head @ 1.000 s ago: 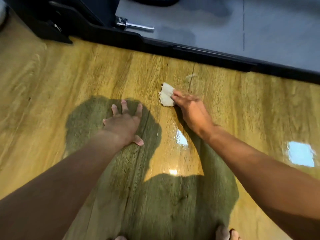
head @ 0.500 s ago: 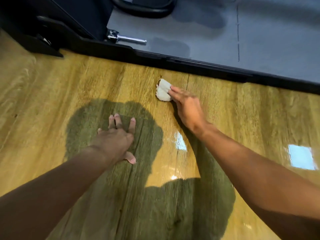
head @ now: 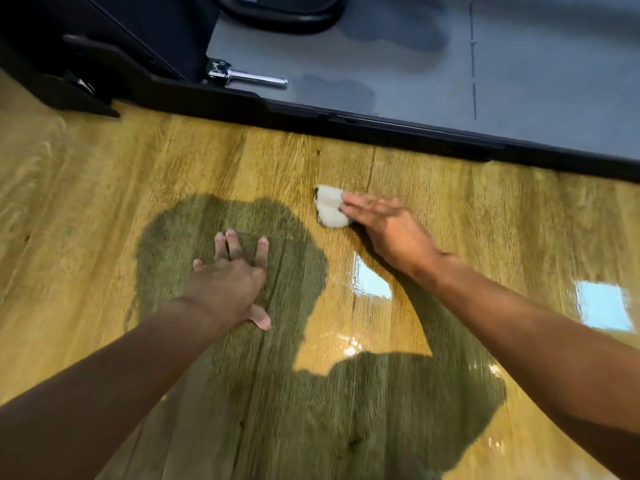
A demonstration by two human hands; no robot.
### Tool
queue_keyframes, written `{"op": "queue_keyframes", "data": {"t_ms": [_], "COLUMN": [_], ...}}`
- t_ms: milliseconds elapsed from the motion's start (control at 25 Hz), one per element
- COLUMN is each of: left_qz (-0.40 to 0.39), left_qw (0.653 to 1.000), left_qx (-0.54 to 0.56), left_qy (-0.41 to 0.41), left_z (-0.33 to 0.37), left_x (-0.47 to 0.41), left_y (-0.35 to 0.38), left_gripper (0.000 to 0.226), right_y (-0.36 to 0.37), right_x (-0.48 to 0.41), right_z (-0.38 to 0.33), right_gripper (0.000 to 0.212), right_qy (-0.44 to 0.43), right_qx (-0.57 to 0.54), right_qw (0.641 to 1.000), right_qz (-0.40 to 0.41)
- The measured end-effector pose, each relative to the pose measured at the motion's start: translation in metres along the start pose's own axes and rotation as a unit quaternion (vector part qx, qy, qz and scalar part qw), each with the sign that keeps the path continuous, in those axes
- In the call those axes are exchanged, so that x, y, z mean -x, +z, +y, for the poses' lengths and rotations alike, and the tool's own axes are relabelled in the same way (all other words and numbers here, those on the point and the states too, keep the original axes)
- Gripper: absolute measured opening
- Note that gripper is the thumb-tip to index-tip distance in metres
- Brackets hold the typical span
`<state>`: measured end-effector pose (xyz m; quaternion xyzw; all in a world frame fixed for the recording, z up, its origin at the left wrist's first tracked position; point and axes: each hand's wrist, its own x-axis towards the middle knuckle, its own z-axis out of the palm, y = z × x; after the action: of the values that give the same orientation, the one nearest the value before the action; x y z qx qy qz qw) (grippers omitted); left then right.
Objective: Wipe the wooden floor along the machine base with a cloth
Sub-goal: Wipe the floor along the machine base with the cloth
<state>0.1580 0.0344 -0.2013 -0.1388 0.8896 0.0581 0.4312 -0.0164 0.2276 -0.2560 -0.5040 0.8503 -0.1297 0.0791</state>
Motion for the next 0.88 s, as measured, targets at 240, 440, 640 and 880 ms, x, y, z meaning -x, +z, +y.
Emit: {"op": "queue_keyframes", "data": {"t_ms": [240, 440, 640, 880], "left_qz": [0.014, 0.024, 0.034, 0.043], "left_qw": [1.000, 1.000, 0.999, 0.999], "left_qx": [0.003, 0.017, 0.022, 0.025], "left_qy": [-0.003, 0.001, 0.001, 0.004], "left_z": [0.000, -0.001, -0.001, -0.004], "left_x": [0.005, 0.008, 0.009, 0.004], "left_y": [0.001, 0.003, 0.004, 0.009], "left_gripper": [0.127, 0.126, 0.125, 0.127], "right_y": [-0.015, 0.016, 0.000, 0.023], "right_x": [-0.025, 0.091, 0.049, 0.162], "right_z": [0.013, -0.054, -0.032, -0.090], "right_gripper": [0.036, 0.053, 0.047, 0.049], "right_qy": [0.145, -0.067, 0.068, -0.143], "right_qx": [-0.036, -0.049, -0.036, -0.034], "right_qw": [0.987, 0.996, 0.997, 0.989], "right_qz": [0.054, -0.017, 0.014, -0.027]}}
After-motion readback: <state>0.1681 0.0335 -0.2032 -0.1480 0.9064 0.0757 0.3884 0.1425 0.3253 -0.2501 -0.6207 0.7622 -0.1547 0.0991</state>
